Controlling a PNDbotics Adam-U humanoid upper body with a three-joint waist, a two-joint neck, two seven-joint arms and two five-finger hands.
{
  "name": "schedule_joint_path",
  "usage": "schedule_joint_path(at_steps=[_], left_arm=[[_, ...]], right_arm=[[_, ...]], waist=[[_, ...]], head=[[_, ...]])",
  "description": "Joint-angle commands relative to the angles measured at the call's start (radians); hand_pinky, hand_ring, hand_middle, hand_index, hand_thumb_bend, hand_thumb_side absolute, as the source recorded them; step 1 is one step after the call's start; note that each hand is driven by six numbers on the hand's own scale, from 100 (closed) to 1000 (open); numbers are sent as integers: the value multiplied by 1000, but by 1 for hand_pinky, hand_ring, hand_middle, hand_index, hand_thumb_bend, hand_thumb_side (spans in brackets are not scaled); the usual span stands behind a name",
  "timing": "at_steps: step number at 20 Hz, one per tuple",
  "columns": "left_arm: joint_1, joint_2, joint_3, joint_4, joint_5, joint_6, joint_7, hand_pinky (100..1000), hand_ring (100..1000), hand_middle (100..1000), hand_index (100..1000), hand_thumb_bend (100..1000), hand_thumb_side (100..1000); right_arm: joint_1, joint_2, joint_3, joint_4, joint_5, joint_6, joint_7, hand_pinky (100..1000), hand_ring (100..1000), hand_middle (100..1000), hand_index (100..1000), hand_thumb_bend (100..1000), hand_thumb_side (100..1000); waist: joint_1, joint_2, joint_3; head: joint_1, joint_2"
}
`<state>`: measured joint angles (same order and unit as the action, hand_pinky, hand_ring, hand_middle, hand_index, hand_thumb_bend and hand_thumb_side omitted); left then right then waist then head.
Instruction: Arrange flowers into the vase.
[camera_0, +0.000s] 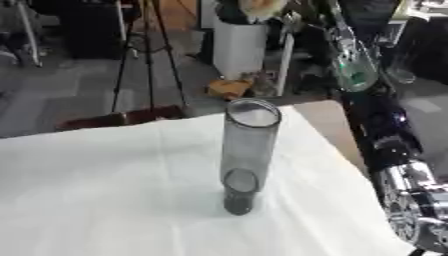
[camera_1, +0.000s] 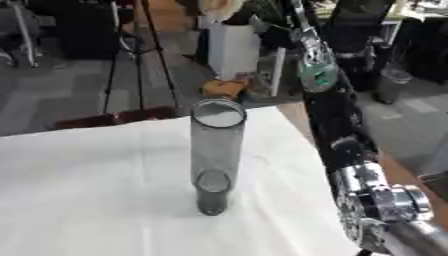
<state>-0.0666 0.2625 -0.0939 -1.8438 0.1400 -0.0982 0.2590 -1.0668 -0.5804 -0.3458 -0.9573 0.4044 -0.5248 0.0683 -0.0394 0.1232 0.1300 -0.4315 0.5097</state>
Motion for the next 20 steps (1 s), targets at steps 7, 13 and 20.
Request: schedule_joint_path(at_steps=[7, 13, 20], left_arm=[[9, 9, 7, 3, -6, -7, 3, 563, 485, 536, 937, 687, 829], [18, 11, 7, 10, -8, -10, 3, 563, 486, 537, 938, 685, 831], [21, 10, 6, 15, -8, -12, 4, 564, 486, 538, 939, 685, 833]], right_arm=[[-37, 39, 1, -196, -173, 161, 56, 100, 100, 100, 100, 100, 100], [-7, 51, -5, -299, -284, 272, 79, 100, 100, 100, 100, 100, 100], [35, 63, -27, -405, -413, 401, 98, 100, 100, 100, 100, 115, 100]], waist=[[-28, -41, -15], [-35, -43, -36], [-36, -35, -49]], head=[[-1, 10], [8, 29], [21, 39]])
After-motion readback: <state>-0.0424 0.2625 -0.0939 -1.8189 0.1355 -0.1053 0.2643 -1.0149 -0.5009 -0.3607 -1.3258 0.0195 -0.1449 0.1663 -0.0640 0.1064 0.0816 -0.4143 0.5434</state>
